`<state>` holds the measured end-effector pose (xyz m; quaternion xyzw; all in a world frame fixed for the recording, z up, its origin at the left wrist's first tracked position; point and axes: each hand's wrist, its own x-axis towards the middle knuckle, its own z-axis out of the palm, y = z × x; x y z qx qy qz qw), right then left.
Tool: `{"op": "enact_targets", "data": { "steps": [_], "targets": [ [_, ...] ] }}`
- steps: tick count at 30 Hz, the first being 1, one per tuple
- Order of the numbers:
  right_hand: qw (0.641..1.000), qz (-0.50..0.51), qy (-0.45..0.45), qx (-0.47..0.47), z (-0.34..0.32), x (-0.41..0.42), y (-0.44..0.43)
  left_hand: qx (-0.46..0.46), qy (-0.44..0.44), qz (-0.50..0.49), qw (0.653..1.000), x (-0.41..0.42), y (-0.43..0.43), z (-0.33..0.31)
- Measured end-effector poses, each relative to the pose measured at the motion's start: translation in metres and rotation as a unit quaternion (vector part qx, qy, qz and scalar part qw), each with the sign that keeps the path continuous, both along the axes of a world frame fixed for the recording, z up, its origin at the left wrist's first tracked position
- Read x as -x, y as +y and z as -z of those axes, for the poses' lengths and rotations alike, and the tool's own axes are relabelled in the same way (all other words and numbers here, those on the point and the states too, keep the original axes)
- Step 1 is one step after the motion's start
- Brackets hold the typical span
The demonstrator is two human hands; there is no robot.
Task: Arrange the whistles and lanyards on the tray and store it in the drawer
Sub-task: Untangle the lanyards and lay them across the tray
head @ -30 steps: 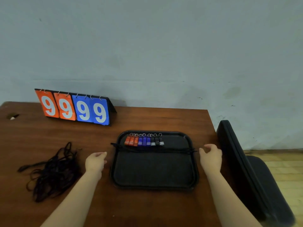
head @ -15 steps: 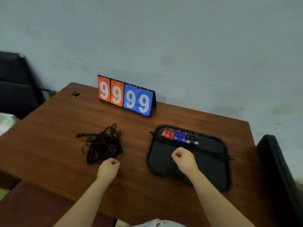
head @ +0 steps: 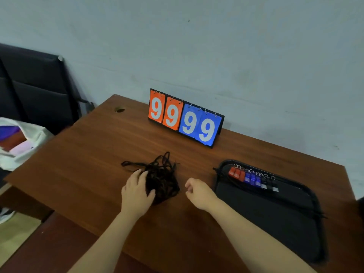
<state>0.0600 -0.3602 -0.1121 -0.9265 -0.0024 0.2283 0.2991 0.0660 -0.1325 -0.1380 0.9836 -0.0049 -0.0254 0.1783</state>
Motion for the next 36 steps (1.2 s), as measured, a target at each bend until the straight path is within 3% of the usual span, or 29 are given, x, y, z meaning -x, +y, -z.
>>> {"op": "enact_targets", "data": {
  "steps": [4, 7, 10, 15, 20, 24, 28, 31, 33, 36],
  "targets": [
    [1.0, 0.017, -0.006, 0.016, 0.005, -0.033, 0.012, -0.095, 0.036, 0.177, 0.979, -0.022, -0.014, 0.004],
    [1.0, 0.018, 0.007, 0.016, 0.007, -0.056, 0.02, -0.129, 0.113, 0.242, 0.955, -0.028, -0.021, 0.009],
    [0.999, -0.003, 0.043, 0.032, 0.008, -0.071, 0.029, -0.149, 0.16, 0.261, 0.94, -0.02, -0.02, 0.019],
    [0.997, -0.054, 0.053, 0.028, 0.016, -0.078, 0.042, -0.162, 0.157, 0.269, 0.936, -0.013, -0.016, 0.025],
    [0.991, 0.098, -0.011, -0.09, 0.024, -0.074, 0.053, -0.152, 0.162, 0.273, 0.936, -0.014, -0.018, 0.021],
    [0.985, 0.146, -0.042, -0.081, 0.028, -0.073, 0.06, -0.147, 0.137, 0.302, 0.932, -0.007, -0.019, 0.018],
    [0.969, 0.194, -0.071, -0.132, 0.024, -0.071, 0.064, -0.083, 0.079, 0.238, 0.965, 0.0, -0.013, 0.012],
    [0.934, 0.256, -0.055, -0.241, 0.011, -0.064, 0.062, 0.026, -0.002, 0.127, 0.992, 0.002, -0.008, 0.005],
    [0.913, 0.265, -0.021, -0.31, -0.006, -0.058, 0.058, 0.124, -0.043, 0.033, 0.991, -0.002, -0.01, -0.004],
    [0.919, 0.21, -0.026, -0.332, -0.037, -0.053, 0.052, 0.178, -0.105, -0.036, 0.978, -0.017, -0.019, -0.025]
  ]
}}
